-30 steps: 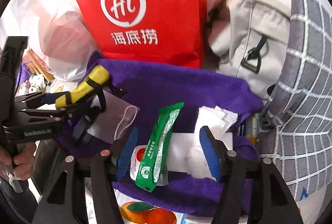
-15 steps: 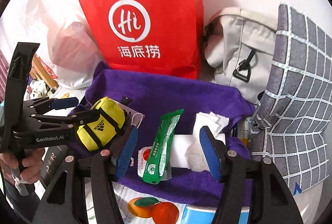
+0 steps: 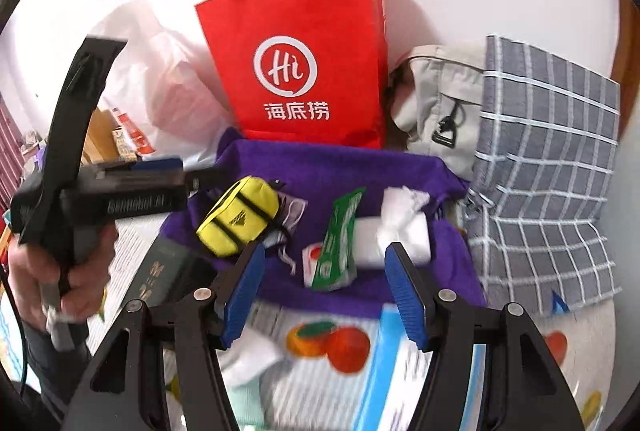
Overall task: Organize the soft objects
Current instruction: 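Move both grippers back to the green tissue pack and white glove, then grasp the green-tea tissue pack with the right gripper while the left gripper grasps the white glove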
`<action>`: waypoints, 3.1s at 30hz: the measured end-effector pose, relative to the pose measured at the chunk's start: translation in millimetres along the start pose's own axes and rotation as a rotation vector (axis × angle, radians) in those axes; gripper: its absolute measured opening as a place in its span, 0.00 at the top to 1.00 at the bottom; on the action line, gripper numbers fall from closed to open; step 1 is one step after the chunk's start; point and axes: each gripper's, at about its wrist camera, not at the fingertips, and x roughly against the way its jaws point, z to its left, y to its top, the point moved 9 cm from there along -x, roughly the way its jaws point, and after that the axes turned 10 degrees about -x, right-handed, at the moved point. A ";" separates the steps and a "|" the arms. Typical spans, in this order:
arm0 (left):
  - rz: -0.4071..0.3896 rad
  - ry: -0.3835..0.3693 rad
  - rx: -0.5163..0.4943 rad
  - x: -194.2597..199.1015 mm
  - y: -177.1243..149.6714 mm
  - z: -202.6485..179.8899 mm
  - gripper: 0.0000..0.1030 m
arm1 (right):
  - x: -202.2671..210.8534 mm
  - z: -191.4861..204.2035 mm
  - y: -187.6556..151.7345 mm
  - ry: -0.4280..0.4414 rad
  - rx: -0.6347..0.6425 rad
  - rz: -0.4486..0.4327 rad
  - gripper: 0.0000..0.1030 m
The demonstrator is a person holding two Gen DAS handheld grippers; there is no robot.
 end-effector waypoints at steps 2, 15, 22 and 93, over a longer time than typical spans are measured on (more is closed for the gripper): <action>-0.021 0.015 -0.002 15.9 -4.1 -3.4 0.29 | 15.1 -2.2 -11.0 0.007 -0.014 -0.003 0.33; -0.014 -0.018 0.022 72.6 -75.6 -23.2 0.29 | 46.1 -16.9 -140.1 0.022 -0.112 0.122 0.27; -0.014 0.009 0.019 92.6 -124.9 -16.8 0.29 | 27.7 -13.7 -194.5 -0.016 -0.077 0.172 0.23; 0.188 0.003 -0.037 14.2 -233.3 -90.0 0.84 | 36.3 -86.2 -244.3 -0.174 -0.024 -0.002 0.26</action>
